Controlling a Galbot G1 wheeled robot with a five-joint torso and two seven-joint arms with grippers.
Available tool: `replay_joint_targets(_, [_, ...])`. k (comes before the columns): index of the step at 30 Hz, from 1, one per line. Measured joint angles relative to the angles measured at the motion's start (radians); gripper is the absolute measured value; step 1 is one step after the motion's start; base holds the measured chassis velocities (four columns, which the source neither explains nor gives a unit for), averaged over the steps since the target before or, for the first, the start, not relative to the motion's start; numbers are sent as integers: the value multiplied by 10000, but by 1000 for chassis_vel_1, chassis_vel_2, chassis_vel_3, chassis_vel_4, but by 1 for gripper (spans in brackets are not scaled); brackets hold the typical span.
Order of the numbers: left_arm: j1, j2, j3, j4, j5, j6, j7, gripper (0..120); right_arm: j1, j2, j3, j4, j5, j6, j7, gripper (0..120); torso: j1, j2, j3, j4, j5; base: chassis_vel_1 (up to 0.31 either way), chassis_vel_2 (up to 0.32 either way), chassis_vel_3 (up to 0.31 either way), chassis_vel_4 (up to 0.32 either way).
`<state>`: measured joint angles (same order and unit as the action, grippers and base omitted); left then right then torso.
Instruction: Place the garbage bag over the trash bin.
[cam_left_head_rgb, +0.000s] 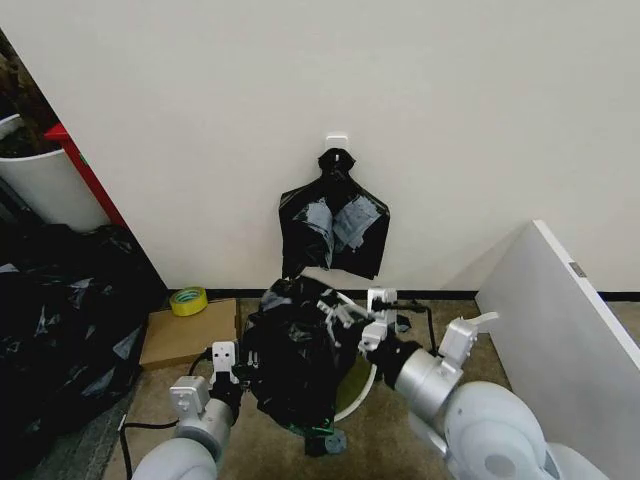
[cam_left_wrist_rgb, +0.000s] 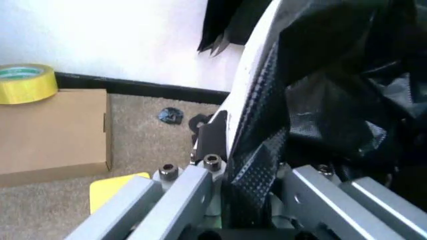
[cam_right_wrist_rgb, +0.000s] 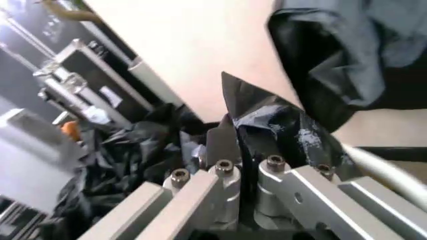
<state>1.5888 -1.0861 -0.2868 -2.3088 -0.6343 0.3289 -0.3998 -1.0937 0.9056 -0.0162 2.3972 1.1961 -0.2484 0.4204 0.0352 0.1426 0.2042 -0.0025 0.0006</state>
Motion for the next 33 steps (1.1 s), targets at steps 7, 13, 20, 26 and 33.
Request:
replay_joint_targets(7, [-229,-106,-71,-10,-844,64,-304,1,-752,-529,65,-93,-1574,-333,-339,4,0,0,0,-4,0,0,0,0,0])
replay_joint_targets(13, [-481,-71,-254,-138,-2125,413,-854,1,-1188,-1013,64,69,-3740,-476,-1076,24,0,0,0,-2,1,0,0,0,0])
replay_joint_targets(20, [-633,-13,-468,-270,-3037,728,-1386,1,-1635,-1920,122,488,-6181,-691,-2440,49,0,0,0,0,0,0,0,0,0])
replay_joint_targets(26, [-871,178,-528,-206,-3602,964,-1716,1,-2090,-2361,347,747,-7474,-883,-3325,74,0,0,0,-1,-1,0,0,0,0])
replay_joint_targets(33, [-958,295,-583,-147,-3910,1203,-2016,1,-2282,-2583,471,809,-9523,-211,-3815,98,0,0,0,-1,-1,0,0,0,0])
